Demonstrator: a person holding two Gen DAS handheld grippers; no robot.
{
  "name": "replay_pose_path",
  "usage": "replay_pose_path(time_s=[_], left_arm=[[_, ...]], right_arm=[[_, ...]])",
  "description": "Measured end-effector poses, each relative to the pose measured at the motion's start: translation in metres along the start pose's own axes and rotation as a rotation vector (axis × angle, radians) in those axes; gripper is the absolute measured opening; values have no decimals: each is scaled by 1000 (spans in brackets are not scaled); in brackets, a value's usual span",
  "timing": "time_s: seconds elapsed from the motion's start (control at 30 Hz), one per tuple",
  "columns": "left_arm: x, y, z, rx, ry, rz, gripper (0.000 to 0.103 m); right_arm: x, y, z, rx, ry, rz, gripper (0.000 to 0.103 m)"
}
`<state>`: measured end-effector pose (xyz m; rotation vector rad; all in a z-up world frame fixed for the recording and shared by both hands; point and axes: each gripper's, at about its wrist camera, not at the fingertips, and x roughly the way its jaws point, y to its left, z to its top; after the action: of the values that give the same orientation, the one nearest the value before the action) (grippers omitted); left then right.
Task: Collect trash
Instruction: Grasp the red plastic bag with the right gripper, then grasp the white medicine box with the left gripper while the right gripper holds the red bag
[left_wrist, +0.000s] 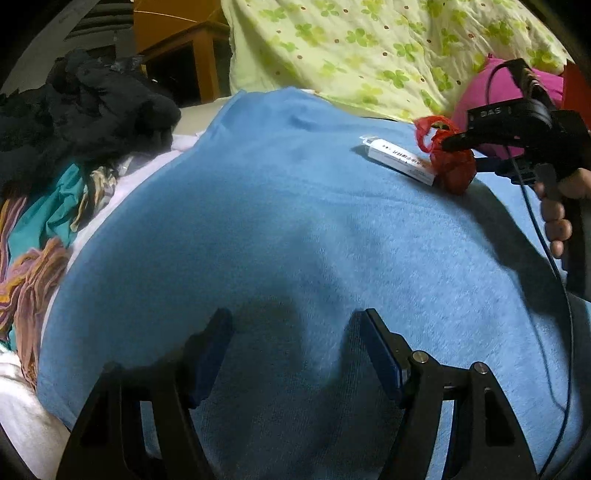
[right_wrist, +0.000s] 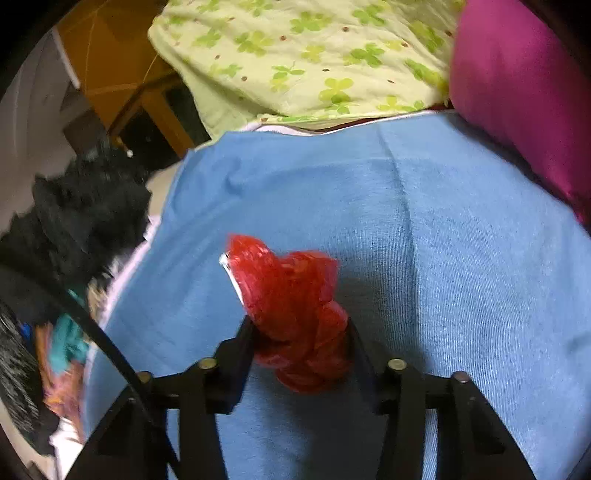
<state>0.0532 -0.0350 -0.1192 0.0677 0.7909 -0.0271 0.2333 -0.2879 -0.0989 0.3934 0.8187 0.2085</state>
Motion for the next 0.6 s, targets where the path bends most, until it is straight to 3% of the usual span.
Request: replay_pose_path(time_s=[0.13, 0.3, 0.6], left_arm=[[1, -9, 32, 10, -4, -40, 72], [18, -33, 97, 2, 11, -139, 72], [95, -98, 184, -27, 155, -168, 72]], right_arm=[[-25, -15, 8, 68, -42, 23, 42], [-55, -35, 17, 131, -98, 27, 42], [-85, -69, 26, 201, -143, 38, 42]])
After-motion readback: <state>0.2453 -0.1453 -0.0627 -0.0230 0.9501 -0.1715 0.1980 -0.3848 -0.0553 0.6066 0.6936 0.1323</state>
